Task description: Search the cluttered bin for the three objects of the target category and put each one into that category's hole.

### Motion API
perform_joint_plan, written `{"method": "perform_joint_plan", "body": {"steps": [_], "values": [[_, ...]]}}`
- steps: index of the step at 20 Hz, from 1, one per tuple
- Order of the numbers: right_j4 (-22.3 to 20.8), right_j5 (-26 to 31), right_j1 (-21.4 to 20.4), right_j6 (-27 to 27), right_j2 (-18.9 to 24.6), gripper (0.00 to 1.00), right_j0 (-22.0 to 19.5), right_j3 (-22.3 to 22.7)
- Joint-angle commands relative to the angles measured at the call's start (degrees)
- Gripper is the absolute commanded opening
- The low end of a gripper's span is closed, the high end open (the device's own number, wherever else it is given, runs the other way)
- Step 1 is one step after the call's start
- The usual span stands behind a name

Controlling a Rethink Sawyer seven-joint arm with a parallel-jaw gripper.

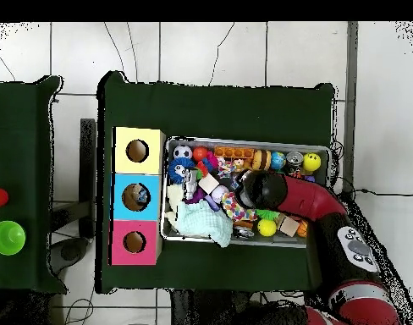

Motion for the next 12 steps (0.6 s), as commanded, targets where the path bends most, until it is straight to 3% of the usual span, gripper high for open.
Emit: {"method": "perform_joint_plan", "body": {"steps": [1, 12], "values": [[0.5, 2.8, 1.7, -2.3, 4.8, 1.0, -1.4, -3.8], [0.1, 1.2, 3.6, -0.5, 4.0, 1.0, 0.1, -5.0]]}}
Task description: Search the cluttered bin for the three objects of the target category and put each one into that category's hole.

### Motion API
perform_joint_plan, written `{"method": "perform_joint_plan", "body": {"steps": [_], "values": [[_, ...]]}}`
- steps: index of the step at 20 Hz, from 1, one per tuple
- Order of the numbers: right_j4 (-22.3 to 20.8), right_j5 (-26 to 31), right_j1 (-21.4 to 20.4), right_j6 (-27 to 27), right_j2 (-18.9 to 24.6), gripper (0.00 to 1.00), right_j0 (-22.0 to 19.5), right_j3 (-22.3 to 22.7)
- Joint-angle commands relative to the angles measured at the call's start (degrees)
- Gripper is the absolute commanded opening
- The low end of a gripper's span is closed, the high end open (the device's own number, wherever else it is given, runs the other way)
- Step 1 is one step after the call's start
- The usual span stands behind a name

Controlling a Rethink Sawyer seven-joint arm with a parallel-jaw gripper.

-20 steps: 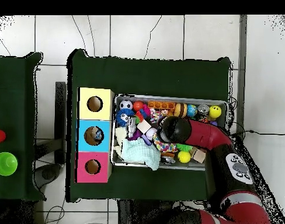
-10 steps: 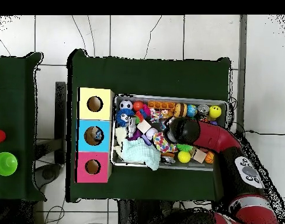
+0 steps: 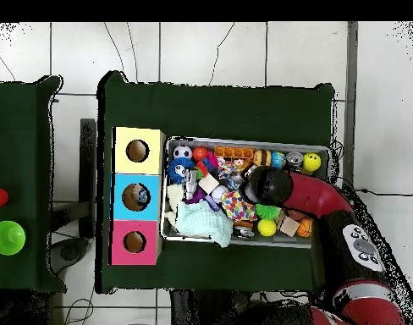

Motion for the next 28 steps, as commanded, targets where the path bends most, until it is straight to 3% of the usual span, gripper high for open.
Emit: {"method": "perform_joint_plan", "body": {"steps": [1, 19, 28], "values": [[0.1, 1.0, 3.7, -0.3, 3.9, 1.0, 0.7, -3.2], [0.5, -1.0, 4.6, 2.1, 3.2, 1.0, 3.6, -2.9], [-0.1, -1.7, 5.9, 0.8, 3.4, 1.0, 3.2, -3.9]]}}
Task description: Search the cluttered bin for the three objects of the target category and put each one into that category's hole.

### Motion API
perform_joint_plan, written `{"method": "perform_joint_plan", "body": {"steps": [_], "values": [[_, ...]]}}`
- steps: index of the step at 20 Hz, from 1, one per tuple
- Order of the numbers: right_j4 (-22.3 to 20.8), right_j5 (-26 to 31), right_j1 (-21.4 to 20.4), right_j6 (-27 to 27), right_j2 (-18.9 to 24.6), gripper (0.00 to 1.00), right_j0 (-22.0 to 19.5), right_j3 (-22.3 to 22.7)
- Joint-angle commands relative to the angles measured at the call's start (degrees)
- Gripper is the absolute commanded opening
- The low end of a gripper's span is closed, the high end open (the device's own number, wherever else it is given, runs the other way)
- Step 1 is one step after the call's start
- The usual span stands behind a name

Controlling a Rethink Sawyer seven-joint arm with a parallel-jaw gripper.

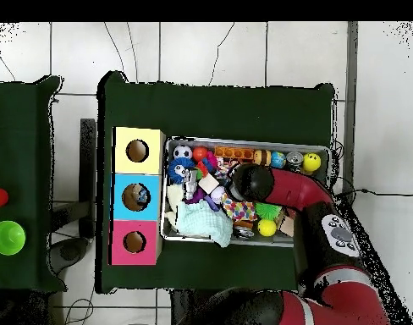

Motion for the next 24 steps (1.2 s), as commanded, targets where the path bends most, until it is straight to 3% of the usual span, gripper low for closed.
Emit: {"method": "perform_joint_plan", "body": {"steps": [1, 24], "values": [[-0.2, -1.9, 3.5, 0.5, 3.5, 1.0, -0.3, -2.5], [-1.2, -2.5, 9.2, -2.4, 5.3, 1.0, -1.4, -5.3]]}}
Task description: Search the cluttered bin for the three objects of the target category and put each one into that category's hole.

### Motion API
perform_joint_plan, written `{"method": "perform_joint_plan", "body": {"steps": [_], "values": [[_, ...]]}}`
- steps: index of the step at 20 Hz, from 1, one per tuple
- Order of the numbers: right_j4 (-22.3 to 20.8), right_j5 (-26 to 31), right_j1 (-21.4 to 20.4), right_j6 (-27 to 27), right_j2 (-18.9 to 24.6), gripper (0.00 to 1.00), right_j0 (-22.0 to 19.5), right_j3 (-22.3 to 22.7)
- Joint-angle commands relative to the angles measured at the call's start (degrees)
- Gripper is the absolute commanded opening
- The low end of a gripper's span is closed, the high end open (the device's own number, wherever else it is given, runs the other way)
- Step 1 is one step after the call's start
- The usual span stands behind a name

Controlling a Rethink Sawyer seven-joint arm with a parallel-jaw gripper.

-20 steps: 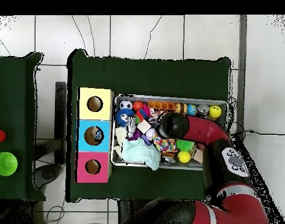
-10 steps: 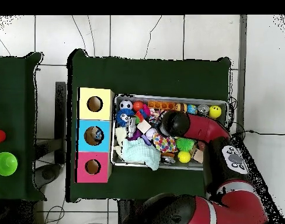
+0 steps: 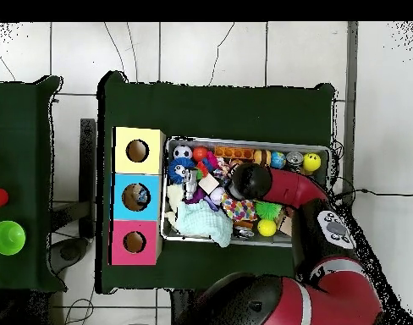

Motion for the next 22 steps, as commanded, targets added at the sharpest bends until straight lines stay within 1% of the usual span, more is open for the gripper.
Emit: {"method": "perform_joint_plan", "body": {"steps": [1, 6, 11, 13, 14, 16, 22], "values": [[-1.2, -2.6, 5.4, -2.3, 5.3, 1.0, -1.2, -2.9], [-1.5, -3.3, 4.5, -2.1, 5.3, 1.0, -1.0, -1.4], [-1.6, -2.5, 2.9, -2.4, 4.8, 1.0, -1.3, -0.8], [-1.5, -0.7, 0.6, -2.9, 4.5, 1.0, -1.4, 0.1], [-1.4, 0.8, -1.5, -3.2, 4.0, 1.0, -1.3, 0.7], [-1.0, 2.9, -4.0, -3.9, 4.1, 1.0, -1.6, 1.6], [0.7, 7.6, -9.5, -5.0, 4.9, 1.0, -2.4, 4.2]]}}
